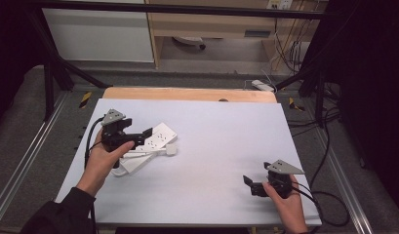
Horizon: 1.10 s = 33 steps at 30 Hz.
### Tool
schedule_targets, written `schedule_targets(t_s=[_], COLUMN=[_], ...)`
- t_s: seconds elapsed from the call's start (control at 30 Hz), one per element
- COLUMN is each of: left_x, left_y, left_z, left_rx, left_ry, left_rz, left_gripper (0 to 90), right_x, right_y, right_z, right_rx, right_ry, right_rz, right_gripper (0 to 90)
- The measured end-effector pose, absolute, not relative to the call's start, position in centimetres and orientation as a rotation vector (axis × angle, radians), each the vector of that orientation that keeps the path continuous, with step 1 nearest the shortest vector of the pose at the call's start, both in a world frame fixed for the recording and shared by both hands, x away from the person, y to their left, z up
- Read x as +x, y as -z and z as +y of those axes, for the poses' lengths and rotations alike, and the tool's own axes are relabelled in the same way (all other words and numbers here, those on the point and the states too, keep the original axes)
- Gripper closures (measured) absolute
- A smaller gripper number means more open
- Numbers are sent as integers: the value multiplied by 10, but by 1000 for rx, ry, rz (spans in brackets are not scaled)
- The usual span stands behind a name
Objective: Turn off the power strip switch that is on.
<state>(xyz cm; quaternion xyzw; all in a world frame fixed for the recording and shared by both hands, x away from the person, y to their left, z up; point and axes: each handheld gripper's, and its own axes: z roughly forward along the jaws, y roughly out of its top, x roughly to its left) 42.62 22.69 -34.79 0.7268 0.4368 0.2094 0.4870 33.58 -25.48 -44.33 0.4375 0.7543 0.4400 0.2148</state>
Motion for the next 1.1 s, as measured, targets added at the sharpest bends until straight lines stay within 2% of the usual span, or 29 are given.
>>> schedule_targets(t_s=[0.37, 0.93, 1.03, 1.1], left_x=[440, 454, 455, 456], left_y=[354, 370, 371, 372], left_z=[225, 228, 228, 229], left_rx=[1795, 1844, 1850, 1854], left_ry=[-514, -515, -508, -506], left_rz=[1096, 1162, 1170, 1176], left_gripper=[98, 156, 182, 233], right_x=[335, 336, 336, 336], right_y=[443, 444, 444, 445], right_z=[-255, -254, -254, -254], right_rx=[1209, 1209, 1205, 1204], right_ry=[-1224, -1222, -1221, -1221], right_rz=[2096, 2104, 2104, 2105], right_gripper=[38, 38, 38, 38])
